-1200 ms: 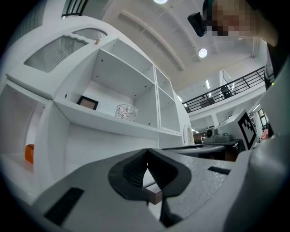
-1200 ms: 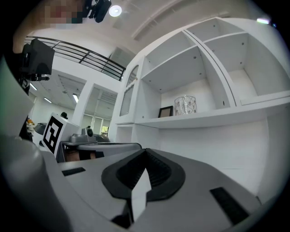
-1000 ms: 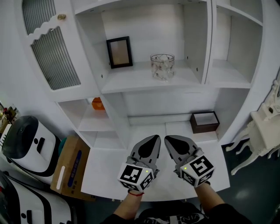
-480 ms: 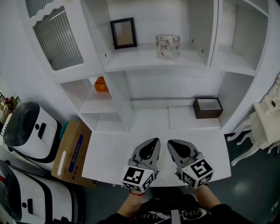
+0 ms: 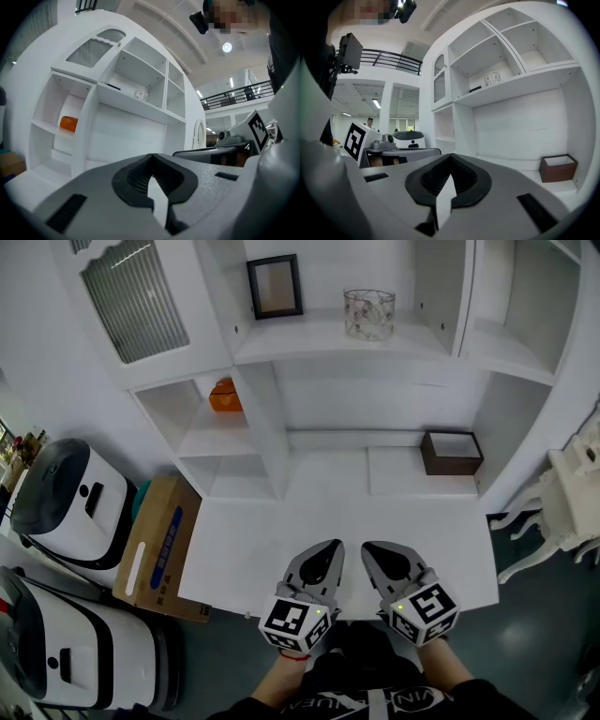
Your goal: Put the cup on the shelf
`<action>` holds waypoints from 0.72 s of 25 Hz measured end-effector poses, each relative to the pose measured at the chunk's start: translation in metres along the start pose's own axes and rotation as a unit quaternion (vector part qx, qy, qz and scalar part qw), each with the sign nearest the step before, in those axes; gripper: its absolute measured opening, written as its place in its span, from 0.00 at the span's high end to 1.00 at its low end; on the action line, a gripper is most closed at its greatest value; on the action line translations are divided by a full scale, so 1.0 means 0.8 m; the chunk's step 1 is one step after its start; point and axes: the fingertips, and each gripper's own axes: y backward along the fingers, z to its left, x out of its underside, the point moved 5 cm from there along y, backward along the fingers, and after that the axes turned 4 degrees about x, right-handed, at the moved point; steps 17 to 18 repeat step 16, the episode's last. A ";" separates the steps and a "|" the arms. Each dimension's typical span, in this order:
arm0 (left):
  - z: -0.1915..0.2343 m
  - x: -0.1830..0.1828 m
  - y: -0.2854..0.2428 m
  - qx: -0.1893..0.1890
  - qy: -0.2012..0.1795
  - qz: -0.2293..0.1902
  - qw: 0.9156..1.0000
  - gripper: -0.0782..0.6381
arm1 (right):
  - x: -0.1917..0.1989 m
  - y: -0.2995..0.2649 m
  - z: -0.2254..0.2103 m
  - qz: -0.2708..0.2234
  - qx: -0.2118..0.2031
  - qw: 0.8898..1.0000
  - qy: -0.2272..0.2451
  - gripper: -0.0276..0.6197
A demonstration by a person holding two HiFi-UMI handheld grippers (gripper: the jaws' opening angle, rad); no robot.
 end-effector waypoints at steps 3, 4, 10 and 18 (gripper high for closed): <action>-0.006 0.008 0.014 -0.001 0.006 0.003 1.000 0.88 | 0.008 0.010 0.013 0.004 0.000 1.000 -0.002 0.95; -0.008 0.010 0.018 -0.001 0.007 0.004 1.000 0.88 | 0.010 0.013 0.016 0.005 0.001 1.000 -0.003 0.95; -0.017 0.014 0.039 -0.001 0.009 0.001 1.000 0.88 | 0.021 0.026 0.034 0.009 0.000 1.000 -0.006 0.95; -0.020 0.009 0.065 -0.006 0.003 -0.002 1.000 0.88 | 0.021 0.026 0.062 0.005 -0.012 1.000 -0.005 0.95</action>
